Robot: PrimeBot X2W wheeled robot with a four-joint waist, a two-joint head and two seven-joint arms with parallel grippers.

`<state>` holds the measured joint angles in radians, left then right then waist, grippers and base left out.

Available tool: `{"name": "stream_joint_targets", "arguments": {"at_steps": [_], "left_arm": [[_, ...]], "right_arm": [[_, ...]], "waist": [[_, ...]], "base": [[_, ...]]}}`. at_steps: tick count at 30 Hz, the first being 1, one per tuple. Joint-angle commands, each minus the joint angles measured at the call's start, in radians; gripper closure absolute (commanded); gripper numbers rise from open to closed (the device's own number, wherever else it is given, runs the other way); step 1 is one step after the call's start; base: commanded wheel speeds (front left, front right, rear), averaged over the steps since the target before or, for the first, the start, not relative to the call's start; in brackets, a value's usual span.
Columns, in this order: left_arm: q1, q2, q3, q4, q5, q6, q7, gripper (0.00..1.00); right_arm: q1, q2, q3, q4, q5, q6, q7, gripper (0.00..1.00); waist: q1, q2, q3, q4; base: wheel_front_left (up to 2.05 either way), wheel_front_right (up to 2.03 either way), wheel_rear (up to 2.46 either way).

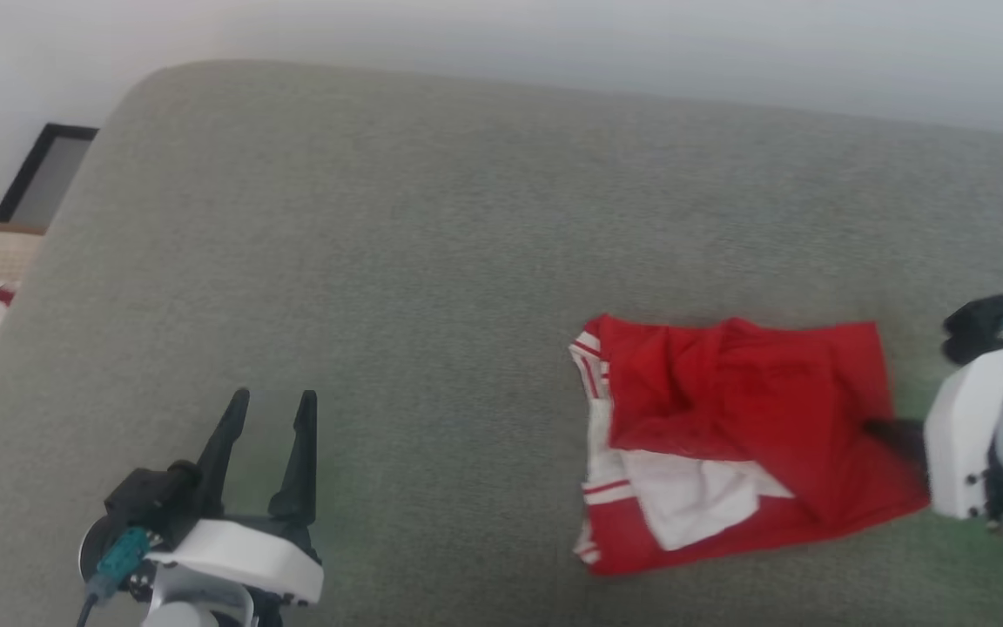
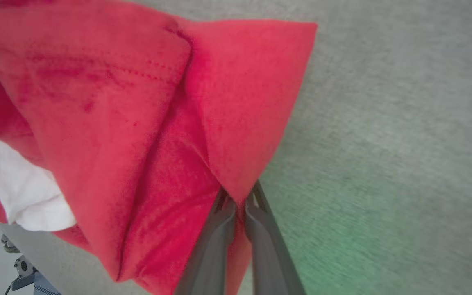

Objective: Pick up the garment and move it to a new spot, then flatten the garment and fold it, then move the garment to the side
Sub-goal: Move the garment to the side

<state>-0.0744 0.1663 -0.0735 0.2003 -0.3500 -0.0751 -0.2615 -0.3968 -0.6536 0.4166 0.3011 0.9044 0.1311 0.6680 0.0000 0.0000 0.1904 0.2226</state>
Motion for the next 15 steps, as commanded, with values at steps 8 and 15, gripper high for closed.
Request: {"name": "stream_joint_targets", "arguments": {"at_steps": [8, 15], "left_arm": [[-0.063, 0.001, -0.013, 0.006, 0.028, -0.017, -0.005, 0.0], [-0.155, -0.009, -0.053, 0.033, 0.044, -0.027, -0.005, 0.0]], "right_arm": [[-0.052, -0.084, -0.065, -0.024, -0.034, -0.001, -0.006, 1.0], [-0.124, -0.164, -0.113, 0.009, -0.077, -0.001, -0.047, 1.0]], "waist": [[0.0, 0.0, 0.001, -0.075], [0.0, 0.0, 0.031, -0.147]], "base": [[0.0, 0.0, 0.0], [0.0, 0.0, 0.0]]}}
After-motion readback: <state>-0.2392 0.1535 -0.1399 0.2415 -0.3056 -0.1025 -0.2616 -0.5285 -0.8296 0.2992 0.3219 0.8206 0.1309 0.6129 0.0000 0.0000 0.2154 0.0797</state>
